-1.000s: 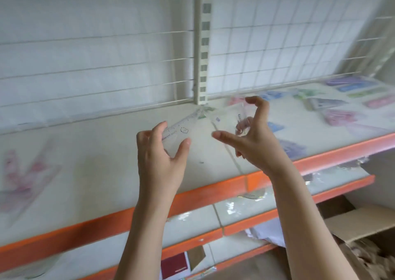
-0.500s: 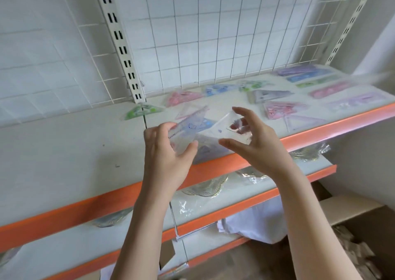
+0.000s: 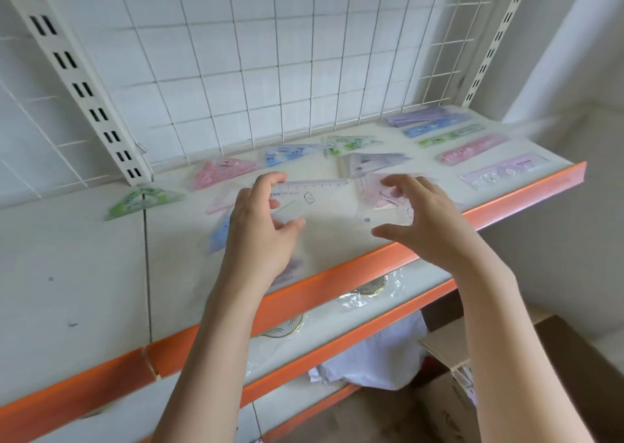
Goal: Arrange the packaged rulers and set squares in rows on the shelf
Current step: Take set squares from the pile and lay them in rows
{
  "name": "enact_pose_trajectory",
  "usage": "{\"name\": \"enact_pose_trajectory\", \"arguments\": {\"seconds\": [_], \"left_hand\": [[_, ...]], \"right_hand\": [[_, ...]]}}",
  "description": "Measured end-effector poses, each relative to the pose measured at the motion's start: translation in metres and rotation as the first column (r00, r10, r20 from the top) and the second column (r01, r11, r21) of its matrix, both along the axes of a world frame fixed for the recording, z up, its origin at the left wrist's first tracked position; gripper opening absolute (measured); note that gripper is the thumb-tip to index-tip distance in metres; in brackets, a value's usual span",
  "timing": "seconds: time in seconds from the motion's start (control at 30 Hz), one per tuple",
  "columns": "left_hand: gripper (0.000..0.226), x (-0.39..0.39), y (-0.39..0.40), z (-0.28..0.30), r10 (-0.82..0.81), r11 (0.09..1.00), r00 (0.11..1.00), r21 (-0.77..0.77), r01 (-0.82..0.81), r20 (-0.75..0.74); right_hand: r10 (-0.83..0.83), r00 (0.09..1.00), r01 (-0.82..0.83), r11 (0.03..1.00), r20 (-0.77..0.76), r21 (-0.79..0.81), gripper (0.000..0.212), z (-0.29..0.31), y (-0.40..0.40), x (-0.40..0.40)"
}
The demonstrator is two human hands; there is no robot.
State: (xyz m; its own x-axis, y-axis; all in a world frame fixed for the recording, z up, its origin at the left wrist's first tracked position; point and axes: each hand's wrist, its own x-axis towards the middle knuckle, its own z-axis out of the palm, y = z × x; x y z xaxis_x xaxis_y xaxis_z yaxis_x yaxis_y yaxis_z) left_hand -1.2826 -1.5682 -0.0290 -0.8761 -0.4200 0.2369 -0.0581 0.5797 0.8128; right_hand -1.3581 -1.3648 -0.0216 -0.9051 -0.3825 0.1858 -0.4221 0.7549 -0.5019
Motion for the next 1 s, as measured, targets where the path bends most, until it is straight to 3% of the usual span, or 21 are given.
{"name": "enact_pose_trajectory", "arguments": {"seconds": [0.27, 0.57, 0.8, 1.0], "left_hand": [[0.071, -0.038, 0.052, -0.008, 0.155, 0.978, 0.987, 0.136, -0.16, 0.049], [0.065, -0.054, 0.085, -0.017, 0.422, 0.895, 0.906, 0.162, -0.416, -0.006], [0.065, -0.048, 0.085, -0.022, 0.539, 0.838, 0.842, 0.099, -0.537, 0.003], [0.069, -0.051, 0.088, -0.014, 0.546, 0.835, 0.836, 0.049, -0.548, 0.052]], "right_hand": [[0.104, 0.994, -0.104, 0.995, 0.034, -0.007, 0.066, -0.012, 0.043, -0.048], [0.279, 0.96, -0.279, 0.959, -0.005, 0.049, 0.064, -0.005, 0.039, -0.138], [0.362, 0.929, -0.37, 0.919, 0.083, 0.135, 0.065, -0.006, -0.002, -0.188], [0.402, 0.899, -0.43, 0.887, 0.176, 0.17, 0.066, -0.011, -0.011, -0.202]]}}
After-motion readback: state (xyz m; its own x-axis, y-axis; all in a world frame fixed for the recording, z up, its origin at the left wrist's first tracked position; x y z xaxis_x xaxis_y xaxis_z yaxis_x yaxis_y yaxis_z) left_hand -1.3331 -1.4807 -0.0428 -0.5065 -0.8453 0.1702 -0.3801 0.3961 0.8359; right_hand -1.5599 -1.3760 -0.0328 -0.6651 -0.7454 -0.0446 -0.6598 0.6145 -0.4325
